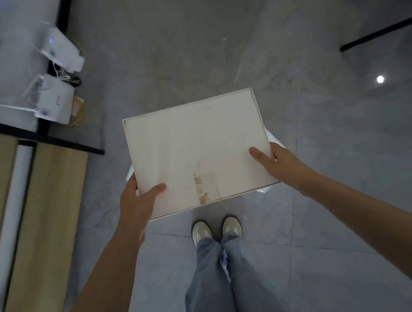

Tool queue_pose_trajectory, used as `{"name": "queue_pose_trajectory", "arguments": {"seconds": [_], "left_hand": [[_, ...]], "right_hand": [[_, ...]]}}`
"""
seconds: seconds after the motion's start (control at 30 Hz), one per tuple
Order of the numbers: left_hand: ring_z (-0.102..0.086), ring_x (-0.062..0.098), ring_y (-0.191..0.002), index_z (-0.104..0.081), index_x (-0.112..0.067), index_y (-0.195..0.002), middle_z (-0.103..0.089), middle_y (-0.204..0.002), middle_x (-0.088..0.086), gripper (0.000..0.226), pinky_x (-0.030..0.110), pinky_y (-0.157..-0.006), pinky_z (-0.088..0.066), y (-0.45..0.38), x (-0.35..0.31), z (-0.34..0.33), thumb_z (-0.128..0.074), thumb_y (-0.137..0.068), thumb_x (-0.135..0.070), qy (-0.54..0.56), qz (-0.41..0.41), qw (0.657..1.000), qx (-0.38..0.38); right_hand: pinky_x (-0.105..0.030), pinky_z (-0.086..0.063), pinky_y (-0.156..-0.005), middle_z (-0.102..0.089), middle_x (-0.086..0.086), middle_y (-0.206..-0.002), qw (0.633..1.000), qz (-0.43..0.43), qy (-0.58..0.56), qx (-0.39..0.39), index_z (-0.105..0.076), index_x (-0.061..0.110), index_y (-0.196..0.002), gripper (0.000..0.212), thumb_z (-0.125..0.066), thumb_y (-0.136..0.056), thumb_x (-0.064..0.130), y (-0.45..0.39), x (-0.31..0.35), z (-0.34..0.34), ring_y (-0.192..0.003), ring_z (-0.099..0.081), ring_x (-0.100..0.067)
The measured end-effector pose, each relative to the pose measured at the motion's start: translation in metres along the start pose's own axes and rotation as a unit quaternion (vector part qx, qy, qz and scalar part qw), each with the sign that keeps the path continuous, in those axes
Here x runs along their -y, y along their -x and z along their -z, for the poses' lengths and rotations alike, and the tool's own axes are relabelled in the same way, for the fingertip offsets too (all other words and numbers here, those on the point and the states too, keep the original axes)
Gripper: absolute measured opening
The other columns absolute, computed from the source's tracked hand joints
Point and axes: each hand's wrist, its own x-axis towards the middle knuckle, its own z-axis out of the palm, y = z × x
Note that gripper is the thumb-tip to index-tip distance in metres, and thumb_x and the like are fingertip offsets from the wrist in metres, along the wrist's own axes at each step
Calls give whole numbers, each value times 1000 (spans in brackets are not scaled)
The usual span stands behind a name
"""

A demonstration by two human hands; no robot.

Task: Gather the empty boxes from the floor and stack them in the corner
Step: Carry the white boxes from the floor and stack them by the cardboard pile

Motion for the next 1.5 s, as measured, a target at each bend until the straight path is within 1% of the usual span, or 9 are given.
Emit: {"name": "queue_pose_trajectory", "arguments": {"seconds": [0.23,0.37,0.57,0.8,1.03,1.2,1.27,1.37,1.5], "left_hand": [[-61,17,-113,-51,-20,-139,-63,-128,-3,58,35,-97,-51,110,-68,56,-71,-85,-14,53,-44,997,-20],[-63,17,-111,-52,-20,-138,-65,-125,-3,56,34,-92,-53,167,-89,88,-71,-85,-15,94,-63,993,-31],[-65,14,-106,-56,-24,-131,-67,-119,-6,50,30,-82,-54,223,-98,109,-71,-84,-14,146,-90,982,-72],[-68,19,-103,-60,-25,-128,-72,-113,-5,51,41,-90,-55,276,-69,119,-74,-79,-15,215,-72,963,-147],[-69,20,-101,-64,-26,-121,-73,-110,-4,45,39,-89,-55,340,0,115,-76,-79,-13,307,-43,922,-234],[-69,21,-102,-63,-26,-125,-73,-111,-2,46,41,-91,-55,394,59,118,-76,-82,-15,365,-17,885,-287],[-69,22,-101,-63,-26,-124,-73,-111,0,45,38,-87,-55,424,88,124,-76,-82,-15,403,-7,857,-322],[-69,21,-100,-66,-25,-120,-74,-108,0,46,30,-77,-53,462,130,131,-78,-78,-14,451,-5,813,-368],[-69,17,-97,-67,-26,-120,-76,-103,-6,43,25,-72,-52,512,180,142,-73,-83,-7,502,-4,755,-422]], "right_hand": [[-37,-44,-101,-61,6,-121,996,60,-57,-32,-53,23,-130,52,-46,-92,58,117,79,40,-113,-57,-18],[-36,-48,-95,-66,12,-114,992,90,-88,-28,-57,30,-125,40,-56,-90,49,167,106,57,-106,-62,-13],[-33,-51,-89,-68,9,-109,984,134,-119,-5,-59,25,-120,29,-62,-91,27,207,133,69,-101,-65,-12],[-33,-52,-85,-68,9,-103,978,188,-83,43,-60,22,-118,27,-63,-91,25,236,148,67,-96,-65,-13],[-38,-53,-90,-70,4,-109,963,231,11,138,-63,22,-119,30,-63,-90,26,260,152,45,-99,-66,-16],[-28,-52,-75,-71,4,-102,938,260,89,211,-65,22,-106,15,-62,-91,25,288,152,4,-88,-66,-10],[-32,-56,-78,-72,8,-96,926,267,125,237,-65,26,-98,10,-65,-88,28,305,150,-28,-85,-68,-7],[-11,-46,-58,-69,15,-85,897,315,167,263,-63,26,-92,3,-63,-89,24,338,148,-70,-71,-62,5],[-24,-45,-66,-69,11,-86,858,351,226,299,-64,23,-99,11,-64,-88,25,390,143,-133,-79,-63,-7]]}}
